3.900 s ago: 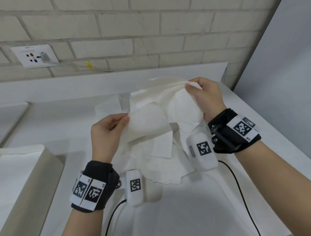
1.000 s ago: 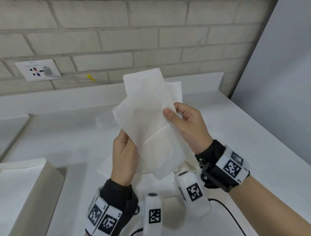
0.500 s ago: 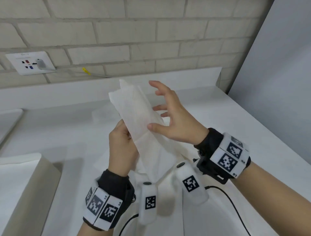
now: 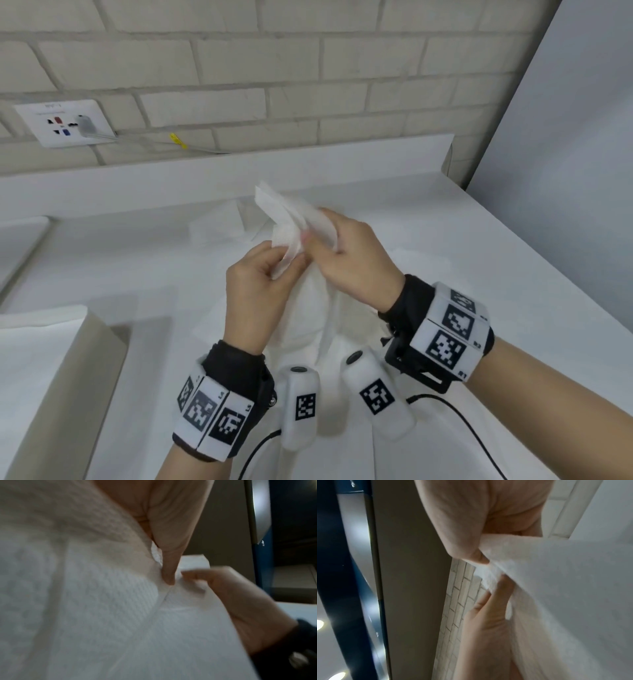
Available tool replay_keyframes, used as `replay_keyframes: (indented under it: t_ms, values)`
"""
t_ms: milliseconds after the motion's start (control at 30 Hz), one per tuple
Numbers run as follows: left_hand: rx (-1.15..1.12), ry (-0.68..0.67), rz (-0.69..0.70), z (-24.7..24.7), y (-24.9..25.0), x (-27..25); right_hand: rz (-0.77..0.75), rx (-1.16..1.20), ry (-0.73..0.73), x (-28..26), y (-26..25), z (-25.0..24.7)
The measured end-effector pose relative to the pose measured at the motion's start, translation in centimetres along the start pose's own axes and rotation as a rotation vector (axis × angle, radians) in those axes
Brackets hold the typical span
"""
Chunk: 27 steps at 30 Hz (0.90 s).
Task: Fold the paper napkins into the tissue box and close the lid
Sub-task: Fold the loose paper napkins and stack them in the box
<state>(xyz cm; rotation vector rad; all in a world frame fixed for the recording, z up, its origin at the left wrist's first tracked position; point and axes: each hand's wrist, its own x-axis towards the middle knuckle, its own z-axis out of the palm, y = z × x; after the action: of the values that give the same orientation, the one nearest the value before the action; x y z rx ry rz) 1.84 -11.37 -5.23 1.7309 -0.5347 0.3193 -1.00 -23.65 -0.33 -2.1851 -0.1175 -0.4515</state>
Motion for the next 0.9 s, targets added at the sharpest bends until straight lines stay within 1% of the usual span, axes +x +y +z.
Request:
replay_keyframes:
  t_ms: [100,200,300,433,600,700,767,900]
  values:
    - [-0.070,0.048,-0.102,-0.7,-0.1,0.2,0.092,0.099,0.084,0.3,0.6,-1.1]
    - [-0.165,0.089,-0.216,-1.9,0.1,0.4,0.220,0.374,0.127,0.7,1.2,-3.0]
    - [-0.240,0.110,-0.286,-2.7,-0.3,0.6,0.254,0.559,0.145,1.1,1.8,-4.9]
    - [-0.256,0.105,-0.319,-3.1,-0.6,0.8,0.277,0.611,0.185,1.5,2.4,-6.2]
    - [-0.228,0.095,-0.357,-2.8,0.0,0.7,0.329,0.739,0.178,1.4,2.7,-6.3]
    - [-0.282,0.072,-0.368,-2.9,0.1,0.7,0.357,0.770,0.191,1.6,2.8,-6.7]
    - [-0.305,0.090,-0.374,-3.0,-0.3,0.7,0.387,0.822,0.182,1.7,2.9,-6.9]
    - [-0.238,0.175,-0.347,-3.1,-1.4,1.0,0.395,0.860,0.122,1.6,2.5,-7.3]
